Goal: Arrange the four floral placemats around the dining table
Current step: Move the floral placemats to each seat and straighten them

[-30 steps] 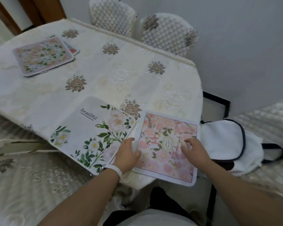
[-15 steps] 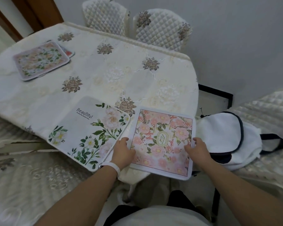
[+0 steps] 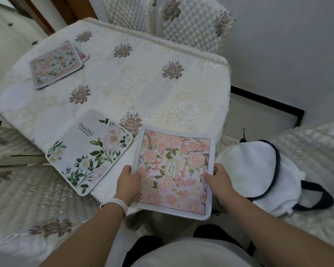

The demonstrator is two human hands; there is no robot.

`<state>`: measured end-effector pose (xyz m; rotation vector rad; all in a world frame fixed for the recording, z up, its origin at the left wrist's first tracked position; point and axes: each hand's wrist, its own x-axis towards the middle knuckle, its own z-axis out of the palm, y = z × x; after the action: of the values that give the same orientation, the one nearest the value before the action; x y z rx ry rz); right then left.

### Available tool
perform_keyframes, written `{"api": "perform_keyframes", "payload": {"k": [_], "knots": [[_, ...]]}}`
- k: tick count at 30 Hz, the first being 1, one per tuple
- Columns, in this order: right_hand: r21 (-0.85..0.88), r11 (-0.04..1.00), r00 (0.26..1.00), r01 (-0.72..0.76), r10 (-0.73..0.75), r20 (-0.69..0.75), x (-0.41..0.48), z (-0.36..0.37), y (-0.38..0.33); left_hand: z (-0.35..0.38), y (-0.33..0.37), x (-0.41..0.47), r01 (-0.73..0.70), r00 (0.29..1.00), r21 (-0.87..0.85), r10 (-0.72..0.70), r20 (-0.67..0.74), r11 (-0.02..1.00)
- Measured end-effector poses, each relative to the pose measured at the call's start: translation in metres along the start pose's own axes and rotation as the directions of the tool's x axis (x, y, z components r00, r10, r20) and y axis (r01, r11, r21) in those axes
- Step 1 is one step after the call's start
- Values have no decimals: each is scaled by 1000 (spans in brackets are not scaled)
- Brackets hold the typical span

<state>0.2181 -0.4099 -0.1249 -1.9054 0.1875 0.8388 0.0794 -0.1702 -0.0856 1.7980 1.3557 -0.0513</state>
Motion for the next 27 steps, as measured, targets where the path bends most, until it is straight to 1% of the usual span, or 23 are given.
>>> {"api": "perform_keyframes", "payload": {"k": [2, 6, 8, 11, 18, 27], "knots": [[-22, 1000, 999, 17, -16, 42, 4, -9, -2, 4, 5, -12, 0, 999, -14, 0, -43, 1000], [-56, 997, 991, 62, -55, 121, 10, -24, -11, 8, 17, -26, 10, 997, -46, -13, -79, 999], [-34, 996, 987, 81, -75, 145, 12, -29, -17, 10, 23, -30, 5, 996, -43, -8, -86, 999], [16, 998, 985, 68, -70, 157, 15, -34, -25, 11, 33, -33, -15, 996, -20, 13, -83, 1000], [67, 995, 992, 73, -79, 100, 17, -45, -43, 11, 54, -16, -63, 996, -30, 61, -70, 998], [117, 990, 997, 75, -74, -9, 28, -48, -69, 6, 75, 16, -99, 995, -24, 100, 29, 995]]}}
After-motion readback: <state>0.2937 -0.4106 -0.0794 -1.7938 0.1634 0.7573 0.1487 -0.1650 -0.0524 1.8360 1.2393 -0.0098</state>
